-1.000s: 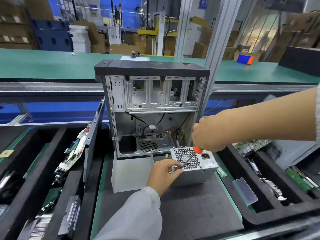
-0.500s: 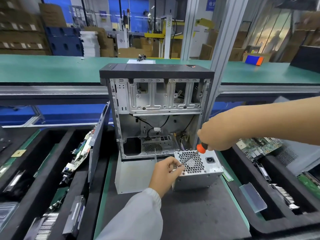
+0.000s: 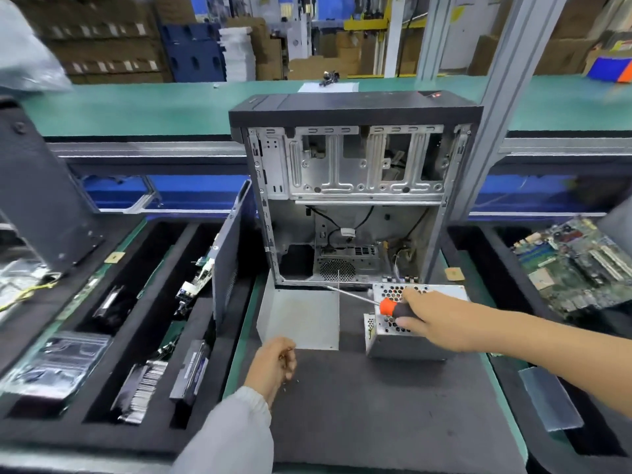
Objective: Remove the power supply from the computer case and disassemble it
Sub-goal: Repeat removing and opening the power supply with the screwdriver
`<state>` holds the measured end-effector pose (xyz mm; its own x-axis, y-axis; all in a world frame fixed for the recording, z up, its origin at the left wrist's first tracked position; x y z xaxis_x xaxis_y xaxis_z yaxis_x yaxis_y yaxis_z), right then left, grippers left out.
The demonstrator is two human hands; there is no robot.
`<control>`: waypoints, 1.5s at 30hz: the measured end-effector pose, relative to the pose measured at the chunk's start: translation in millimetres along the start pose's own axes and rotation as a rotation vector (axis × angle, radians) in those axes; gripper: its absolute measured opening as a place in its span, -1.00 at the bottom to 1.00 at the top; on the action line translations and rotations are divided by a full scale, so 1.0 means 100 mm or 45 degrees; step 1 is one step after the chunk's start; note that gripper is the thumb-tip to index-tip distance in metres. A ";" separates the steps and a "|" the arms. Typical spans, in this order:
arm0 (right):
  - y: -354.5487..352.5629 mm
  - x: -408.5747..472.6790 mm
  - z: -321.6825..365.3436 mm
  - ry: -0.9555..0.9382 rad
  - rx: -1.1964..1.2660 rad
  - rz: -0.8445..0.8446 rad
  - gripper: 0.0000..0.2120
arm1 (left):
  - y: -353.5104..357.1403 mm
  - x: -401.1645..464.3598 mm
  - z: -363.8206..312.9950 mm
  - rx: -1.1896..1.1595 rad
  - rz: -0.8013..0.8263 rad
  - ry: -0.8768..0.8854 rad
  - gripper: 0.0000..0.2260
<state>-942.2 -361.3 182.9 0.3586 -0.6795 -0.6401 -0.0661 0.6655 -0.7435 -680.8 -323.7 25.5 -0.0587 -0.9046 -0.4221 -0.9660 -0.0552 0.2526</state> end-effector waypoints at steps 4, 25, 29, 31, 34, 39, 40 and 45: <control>0.09 0.10 -0.09 -0.059 0.008 -0.055 -0.72 | -0.12 -0.03 0.10 -0.118 -0.223 0.097 -0.82; 0.13 0.20 -0.24 -0.182 0.377 -0.212 -0.76 | 0.07 -0.18 0.09 -0.026 -0.266 0.320 -0.65; 0.13 0.17 -0.24 -0.198 0.375 -0.259 -0.77 | 0.32 -0.24 -0.21 0.318 -0.315 0.379 -0.80; 0.13 0.16 -0.25 -0.230 0.431 -0.269 -0.79 | 0.68 -0.23 -0.44 0.649 -0.169 0.515 -0.80; 0.12 0.09 -0.30 -0.297 0.635 -0.249 -0.82 | 1.35 -0.18 -0.64 1.158 0.093 0.688 -0.79; -0.01 -0.23 -0.54 -0.312 0.731 -0.503 -0.88 | 1.78 -0.03 -0.75 1.591 -0.005 0.651 -0.49; -0.04 -0.31 -0.59 -0.298 0.734 -0.584 -0.91 | 1.83 -0.04 -0.78 1.680 -0.009 0.690 -0.48; -0.25 -0.76 -0.77 -0.305 0.974 -0.995 -0.87 | 2.18 -0.06 -0.82 1.813 0.173 0.948 -0.45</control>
<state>-1039.4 -349.7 235.5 0.2271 -0.9716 0.0657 0.8161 0.1530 -0.5574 -870.6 -365.1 154.7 -0.4400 -0.8874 0.1375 -0.4269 0.0720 -0.9014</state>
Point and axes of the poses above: each hand's wrist, its own x-axis towards the middle knuckle, its own y-axis out of the palm, z = x × y, the point moved 6 cm from there along x, towards the middle knuckle, and after that the axes turned 14 degrees about z, right-handed, at the moved point
